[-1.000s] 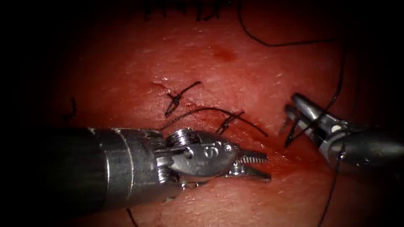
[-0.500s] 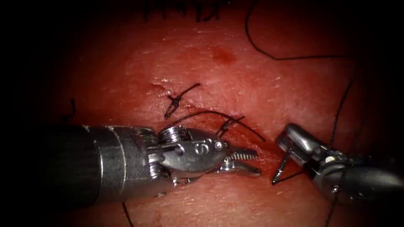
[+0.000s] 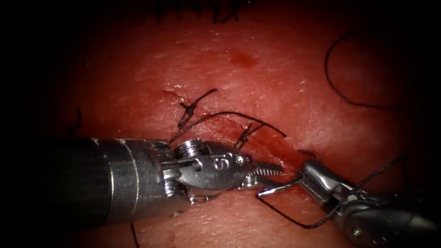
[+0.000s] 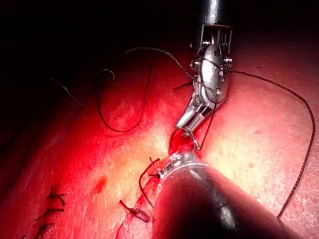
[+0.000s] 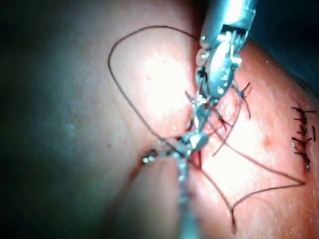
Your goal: Wound Closure
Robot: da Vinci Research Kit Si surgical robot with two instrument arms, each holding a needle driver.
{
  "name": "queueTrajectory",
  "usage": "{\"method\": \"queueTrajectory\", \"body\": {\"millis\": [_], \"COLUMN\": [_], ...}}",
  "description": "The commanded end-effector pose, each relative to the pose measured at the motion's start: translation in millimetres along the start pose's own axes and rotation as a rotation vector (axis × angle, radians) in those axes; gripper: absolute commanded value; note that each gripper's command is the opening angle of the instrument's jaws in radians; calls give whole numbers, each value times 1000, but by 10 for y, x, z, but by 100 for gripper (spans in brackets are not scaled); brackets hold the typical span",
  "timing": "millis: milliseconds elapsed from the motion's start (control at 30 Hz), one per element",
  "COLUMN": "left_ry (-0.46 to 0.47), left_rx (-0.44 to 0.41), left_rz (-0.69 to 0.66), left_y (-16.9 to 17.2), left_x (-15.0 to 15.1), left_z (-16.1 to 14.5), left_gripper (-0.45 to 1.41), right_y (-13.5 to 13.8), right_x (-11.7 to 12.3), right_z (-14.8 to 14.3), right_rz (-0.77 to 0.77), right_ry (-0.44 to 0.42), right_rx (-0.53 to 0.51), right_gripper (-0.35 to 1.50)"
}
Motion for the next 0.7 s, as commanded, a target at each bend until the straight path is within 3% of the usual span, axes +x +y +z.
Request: {"method": "queueTrajectory", "body": {"millis": [33, 567, 700], "left_ry": [0, -2, -9], "left_rx": [-1, 8, 4], "left_rz": [0, 4, 7], "left_y": [-1, 4, 4], "left_x": [0, -2, -4], "left_z": [8, 13, 16], "left_gripper": [-13, -15, -15], "right_y": [-10, 18, 20], "right_x": [-1, -16, -20], "right_z": [6, 26, 29], "right_rz": [1, 52, 88], "right_ry": [0, -9, -27], "right_rx": [4, -37, -78], "right_gripper": [-35, -35, 2]}}
